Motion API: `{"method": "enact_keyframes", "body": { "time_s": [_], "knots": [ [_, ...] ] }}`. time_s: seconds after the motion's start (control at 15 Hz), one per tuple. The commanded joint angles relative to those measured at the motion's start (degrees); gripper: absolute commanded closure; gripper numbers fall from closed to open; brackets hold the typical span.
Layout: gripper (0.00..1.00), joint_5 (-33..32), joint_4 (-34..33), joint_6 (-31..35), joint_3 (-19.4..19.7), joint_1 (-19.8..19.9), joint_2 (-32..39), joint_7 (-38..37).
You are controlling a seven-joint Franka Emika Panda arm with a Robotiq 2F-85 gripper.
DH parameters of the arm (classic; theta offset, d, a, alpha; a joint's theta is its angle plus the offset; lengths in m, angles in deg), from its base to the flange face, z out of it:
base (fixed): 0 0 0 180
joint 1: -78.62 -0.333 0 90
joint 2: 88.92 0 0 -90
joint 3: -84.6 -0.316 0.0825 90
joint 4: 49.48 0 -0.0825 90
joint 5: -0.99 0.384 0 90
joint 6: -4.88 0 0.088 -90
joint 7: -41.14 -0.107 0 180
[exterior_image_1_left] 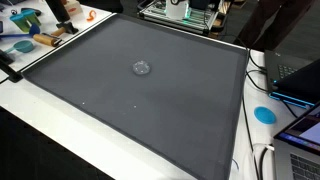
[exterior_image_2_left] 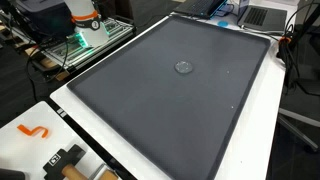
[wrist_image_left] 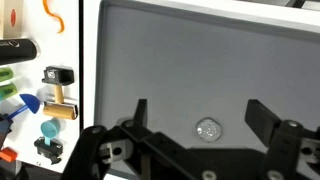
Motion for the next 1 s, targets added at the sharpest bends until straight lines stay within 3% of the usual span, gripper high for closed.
{"method": "enact_keyframes", "body": {
  "time_s": [0.0, 0.4, 0.93],
  "knots": [
    [0.0, -0.5, -0.2, -0.3, 0.7, -1.1, 0.1, -0.5],
    [0.0, -0.5, -0.2, -0.3, 0.7, -1.1, 0.1, -0.5],
    [0.0, 6.8, -10.3, -0.9, -6.9, -5.3, 12.5, -9.8]
  ]
}}
